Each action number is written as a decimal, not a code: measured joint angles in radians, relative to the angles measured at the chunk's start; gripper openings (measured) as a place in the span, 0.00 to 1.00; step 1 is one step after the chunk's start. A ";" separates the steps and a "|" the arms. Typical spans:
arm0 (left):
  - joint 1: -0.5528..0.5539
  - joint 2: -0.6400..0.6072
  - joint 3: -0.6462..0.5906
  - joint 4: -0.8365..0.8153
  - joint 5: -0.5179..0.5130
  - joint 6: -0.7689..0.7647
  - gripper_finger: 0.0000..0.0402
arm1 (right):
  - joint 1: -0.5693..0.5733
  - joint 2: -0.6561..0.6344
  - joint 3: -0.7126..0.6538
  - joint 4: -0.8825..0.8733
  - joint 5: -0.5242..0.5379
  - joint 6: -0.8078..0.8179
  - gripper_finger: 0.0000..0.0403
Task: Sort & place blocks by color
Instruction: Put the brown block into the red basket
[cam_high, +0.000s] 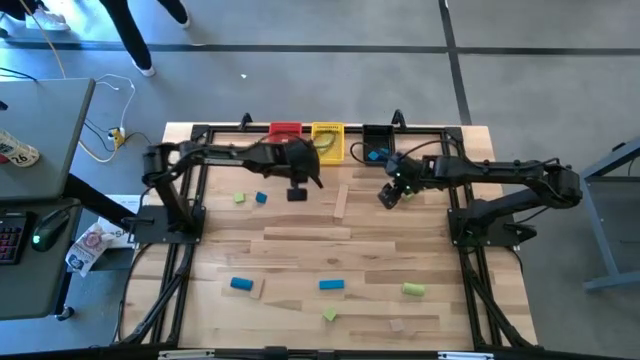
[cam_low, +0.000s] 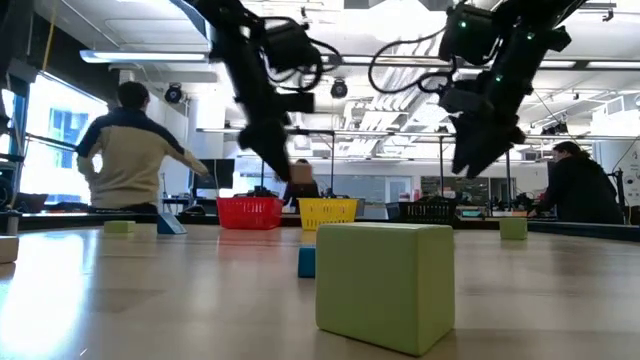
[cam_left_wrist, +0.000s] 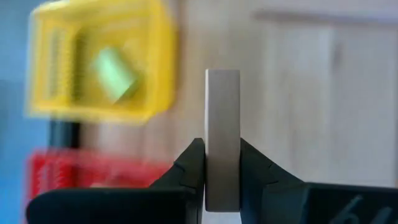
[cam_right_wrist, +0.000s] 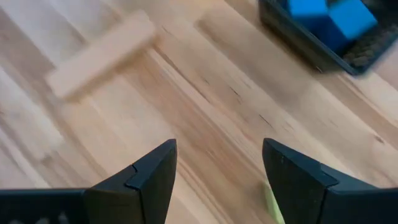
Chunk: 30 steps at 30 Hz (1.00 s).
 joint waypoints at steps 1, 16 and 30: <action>0.010 -0.020 0.000 -0.013 -0.025 0.001 0.09 | 0.001 0.000 0.000 -0.018 0.010 0.009 0.56; 0.263 -0.089 0.000 -0.047 -0.080 -0.388 0.09 | 0.001 0.000 0.000 -0.103 0.053 0.082 0.56; 0.342 0.024 0.000 0.039 -0.007 -0.550 0.09 | 0.001 0.000 0.000 -0.103 0.064 0.083 0.56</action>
